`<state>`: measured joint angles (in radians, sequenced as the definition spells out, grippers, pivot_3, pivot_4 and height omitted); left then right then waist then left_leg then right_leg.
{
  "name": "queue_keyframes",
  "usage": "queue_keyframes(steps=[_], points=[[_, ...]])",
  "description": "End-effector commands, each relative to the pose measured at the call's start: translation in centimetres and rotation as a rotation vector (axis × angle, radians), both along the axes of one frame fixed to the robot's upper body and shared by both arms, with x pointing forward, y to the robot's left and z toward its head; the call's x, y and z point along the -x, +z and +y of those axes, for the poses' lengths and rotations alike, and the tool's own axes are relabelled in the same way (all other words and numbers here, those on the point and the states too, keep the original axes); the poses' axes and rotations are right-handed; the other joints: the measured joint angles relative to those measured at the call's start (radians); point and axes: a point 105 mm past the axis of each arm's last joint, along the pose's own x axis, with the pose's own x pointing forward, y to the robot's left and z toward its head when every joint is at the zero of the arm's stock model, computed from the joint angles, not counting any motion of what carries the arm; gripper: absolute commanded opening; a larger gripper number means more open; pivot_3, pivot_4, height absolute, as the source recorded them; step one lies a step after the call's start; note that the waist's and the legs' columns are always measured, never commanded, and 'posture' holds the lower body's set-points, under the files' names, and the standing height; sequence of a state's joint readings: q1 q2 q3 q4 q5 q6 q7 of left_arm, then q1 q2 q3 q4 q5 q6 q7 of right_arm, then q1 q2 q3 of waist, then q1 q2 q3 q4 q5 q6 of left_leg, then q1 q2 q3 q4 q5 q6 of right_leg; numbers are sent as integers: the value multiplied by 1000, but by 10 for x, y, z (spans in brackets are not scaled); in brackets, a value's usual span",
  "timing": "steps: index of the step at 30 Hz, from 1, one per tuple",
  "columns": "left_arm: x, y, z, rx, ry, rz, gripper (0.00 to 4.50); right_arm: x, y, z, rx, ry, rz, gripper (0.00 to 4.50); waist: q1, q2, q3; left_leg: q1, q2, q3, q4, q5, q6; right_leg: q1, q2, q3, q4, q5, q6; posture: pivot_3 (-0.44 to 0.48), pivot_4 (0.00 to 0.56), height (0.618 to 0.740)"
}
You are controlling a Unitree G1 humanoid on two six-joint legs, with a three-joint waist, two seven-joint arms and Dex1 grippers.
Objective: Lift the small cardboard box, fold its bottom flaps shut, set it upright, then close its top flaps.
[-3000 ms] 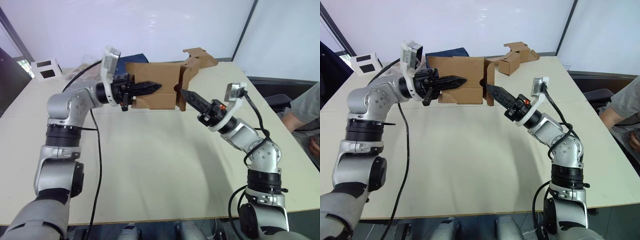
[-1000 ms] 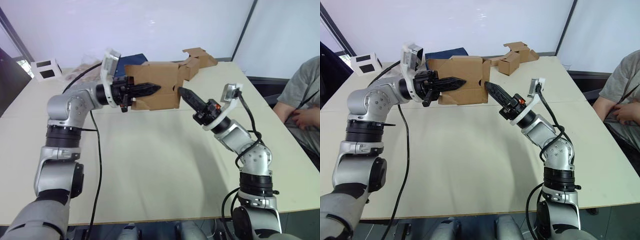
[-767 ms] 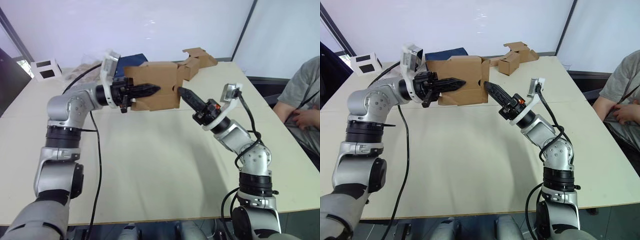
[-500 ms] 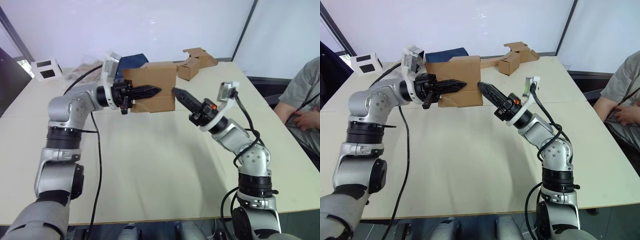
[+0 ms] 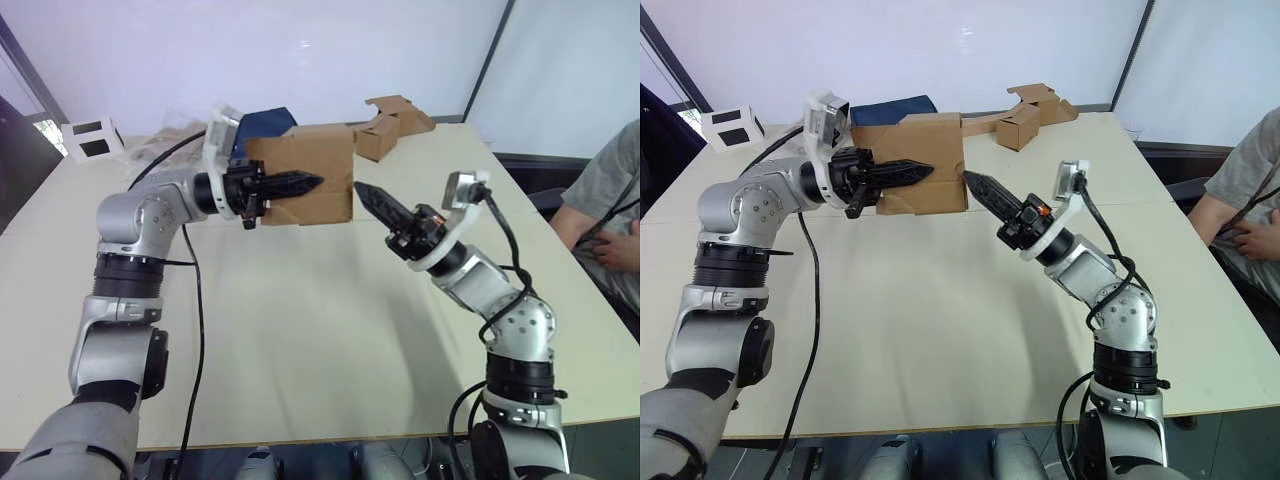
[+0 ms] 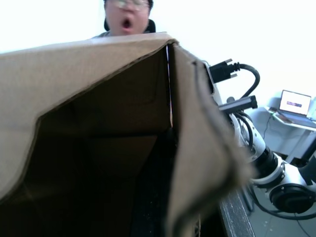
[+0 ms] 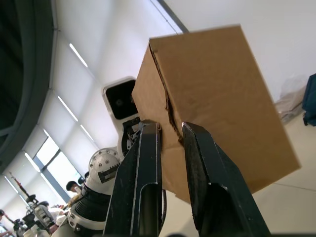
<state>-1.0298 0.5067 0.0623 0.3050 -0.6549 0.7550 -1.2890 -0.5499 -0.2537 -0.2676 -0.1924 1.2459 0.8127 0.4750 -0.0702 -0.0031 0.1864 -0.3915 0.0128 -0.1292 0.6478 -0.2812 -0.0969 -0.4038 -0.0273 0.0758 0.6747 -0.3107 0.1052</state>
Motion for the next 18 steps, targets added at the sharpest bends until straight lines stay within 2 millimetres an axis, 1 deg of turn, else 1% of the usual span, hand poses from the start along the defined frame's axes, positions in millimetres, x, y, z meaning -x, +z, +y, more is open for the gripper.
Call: queue_keyframes(steps=[1,4,7,8,10,15,18], points=[[4,16,3,23,-3,-56,0,4,12,-11,-32,-33,-46,96,0,0,0,0,0,0,0,0,0,0,0,0,0,0,0,0,150,740],[3,15,2,23,-6,-54,0,0,13,-15,-44,-62,-42,43,-1,0,0,0,0,0,0,0,0,0,0,0,0,0,0,0,150,740],[4,15,1,24,-11,-54,0,-5,7,-12,-10,-84,-30,43,-1,0,0,0,0,0,0,0,0,0,0,0,0,0,0,0,150,740],[4,15,1,24,-13,-53,0,-7,4,-10,9,-87,-25,43,-1,0,0,0,0,0,0,0,0,0,0,0,0,0,0,0,150,740],[5,15,0,23,-16,-51,0,-9,-2,3,57,-75,-25,43,-1,0,0,0,0,0,0,0,0,0,0,0,0,0,0,0,150,740],[5,12,-3,13,-20,-47,0,-4,-5,24,94,-5,-48,43,-1,0,0,0,0,0,0,0,-1,0,0,0,0,0,0,0,150,740],[5,9,-4,0,-22,-44,0,-4,-6,28,97,4,-53,43,0,0,0,0,0,0,0,0,-1,0,0,0,0,0,0,0,150,740]])
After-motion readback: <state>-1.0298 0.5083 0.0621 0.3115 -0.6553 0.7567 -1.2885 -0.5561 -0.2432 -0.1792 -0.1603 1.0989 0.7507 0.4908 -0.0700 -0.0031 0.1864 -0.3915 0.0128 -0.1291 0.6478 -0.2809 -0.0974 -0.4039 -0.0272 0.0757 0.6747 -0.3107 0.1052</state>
